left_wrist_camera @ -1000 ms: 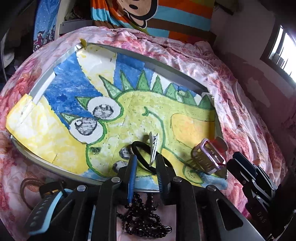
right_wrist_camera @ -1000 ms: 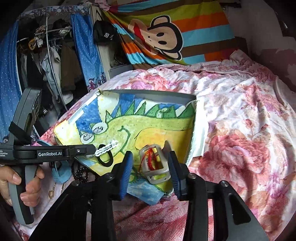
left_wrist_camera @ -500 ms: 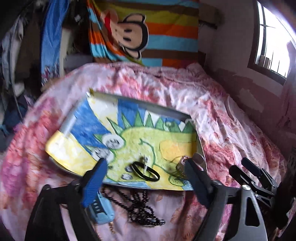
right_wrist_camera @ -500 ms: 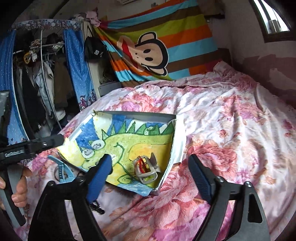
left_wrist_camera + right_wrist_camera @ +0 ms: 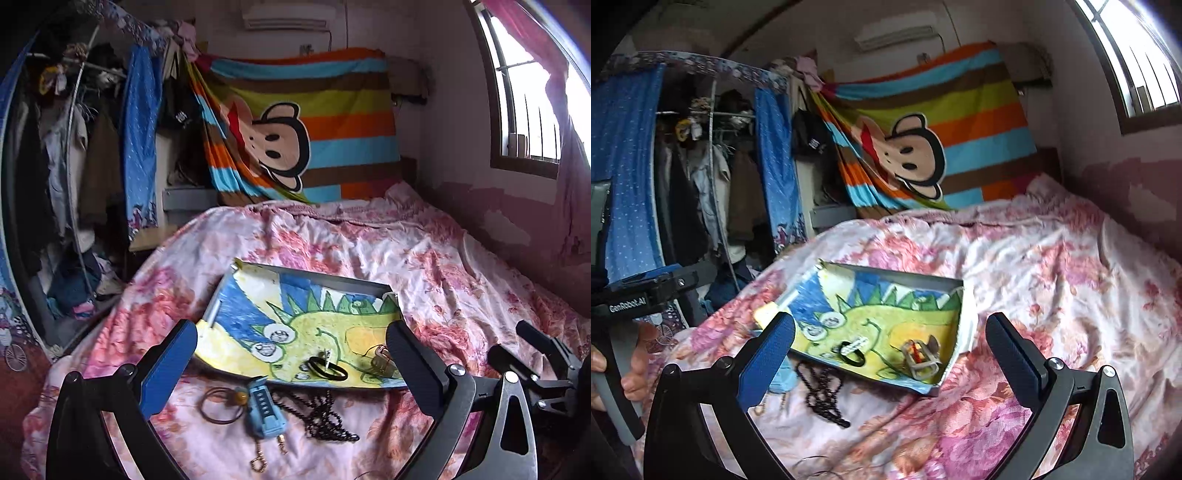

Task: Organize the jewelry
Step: 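Withdraw both open tools from the tray, then grasp the silver hoop earrings with the right tool while the left tool grasps the gold chain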

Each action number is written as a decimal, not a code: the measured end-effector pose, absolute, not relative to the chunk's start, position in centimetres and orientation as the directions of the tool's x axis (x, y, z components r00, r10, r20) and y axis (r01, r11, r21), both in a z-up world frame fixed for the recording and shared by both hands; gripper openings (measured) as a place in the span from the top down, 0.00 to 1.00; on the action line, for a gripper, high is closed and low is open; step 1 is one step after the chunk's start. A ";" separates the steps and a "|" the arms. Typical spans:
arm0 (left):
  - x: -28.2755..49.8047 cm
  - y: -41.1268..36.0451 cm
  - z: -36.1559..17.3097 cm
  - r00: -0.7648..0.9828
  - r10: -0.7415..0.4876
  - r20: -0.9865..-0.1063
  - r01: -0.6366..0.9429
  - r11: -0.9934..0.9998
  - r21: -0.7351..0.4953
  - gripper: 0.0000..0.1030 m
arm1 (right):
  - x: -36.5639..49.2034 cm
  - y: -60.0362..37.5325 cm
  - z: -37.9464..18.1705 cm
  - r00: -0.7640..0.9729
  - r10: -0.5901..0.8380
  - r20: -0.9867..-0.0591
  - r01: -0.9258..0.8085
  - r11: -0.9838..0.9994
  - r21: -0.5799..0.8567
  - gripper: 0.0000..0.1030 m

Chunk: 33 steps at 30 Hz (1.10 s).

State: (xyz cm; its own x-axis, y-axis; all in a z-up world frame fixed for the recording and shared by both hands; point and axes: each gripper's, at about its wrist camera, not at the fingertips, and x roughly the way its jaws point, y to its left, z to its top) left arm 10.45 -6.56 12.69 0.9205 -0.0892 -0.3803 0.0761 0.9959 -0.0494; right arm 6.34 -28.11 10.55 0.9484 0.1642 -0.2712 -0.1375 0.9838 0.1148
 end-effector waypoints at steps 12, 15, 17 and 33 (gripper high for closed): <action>5.1 -1.7 10.2 0.919 -0.065 -0.389 0.050 0.998 -0.049 0.00 | 1.0 -24.9 10.5 0.939 0.164 -0.302 -0.169 0.986 0.008 0.01; 4.8 -0.2 8.4 0.898 -0.090 -0.430 0.067 0.995 -0.069 0.00 | 0.1 -24.5 8.8 0.914 0.169 -0.368 -0.188 0.982 -0.014 0.02; 4.6 0.6 7.1 0.883 -0.103 -0.457 0.076 0.994 -0.077 0.00 | -0.3 -24.4 7.5 0.891 0.172 -0.419 -0.200 0.979 -0.024 0.01; 7.7 0.0 -1.3 0.712 -0.131 -0.690 0.183 0.983 0.002 0.00 | 3.7 -22.0 -1.6 0.640 0.198 -0.742 -0.290 0.957 0.005 0.02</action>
State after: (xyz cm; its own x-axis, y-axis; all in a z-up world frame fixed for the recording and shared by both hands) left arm 7.67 -0.05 -1.32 0.7122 -0.1314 -0.6896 0.1833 0.9830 0.0021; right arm 3.71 -21.97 -1.59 0.6403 0.1976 -0.7422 -0.2898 0.9571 0.0048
